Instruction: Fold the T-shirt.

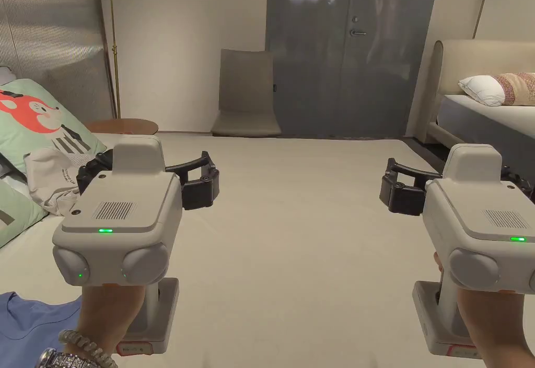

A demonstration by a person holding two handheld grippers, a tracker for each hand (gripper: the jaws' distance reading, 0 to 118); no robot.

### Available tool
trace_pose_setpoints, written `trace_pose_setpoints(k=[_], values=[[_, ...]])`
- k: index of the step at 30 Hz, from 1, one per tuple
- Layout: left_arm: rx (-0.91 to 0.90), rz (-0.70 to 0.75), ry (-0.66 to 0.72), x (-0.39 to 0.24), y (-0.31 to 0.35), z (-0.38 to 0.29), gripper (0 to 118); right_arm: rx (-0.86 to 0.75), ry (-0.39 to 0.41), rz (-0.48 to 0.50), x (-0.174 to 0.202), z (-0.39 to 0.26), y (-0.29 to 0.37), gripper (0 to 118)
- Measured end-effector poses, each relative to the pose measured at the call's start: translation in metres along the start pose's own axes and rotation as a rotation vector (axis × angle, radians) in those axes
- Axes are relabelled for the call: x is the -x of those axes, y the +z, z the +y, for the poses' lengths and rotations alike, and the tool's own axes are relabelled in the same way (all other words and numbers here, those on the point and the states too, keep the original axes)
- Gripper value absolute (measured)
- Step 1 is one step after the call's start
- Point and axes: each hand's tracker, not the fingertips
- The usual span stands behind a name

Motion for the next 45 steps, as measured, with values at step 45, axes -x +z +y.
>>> trace_pose_setpoints(k=[45], values=[[-0.01,-0.011,0.008,-0.001,0.0082,0.0043,111,-0.015,0.01,-0.005,-0.0007,0.0032,0.0048,118]])
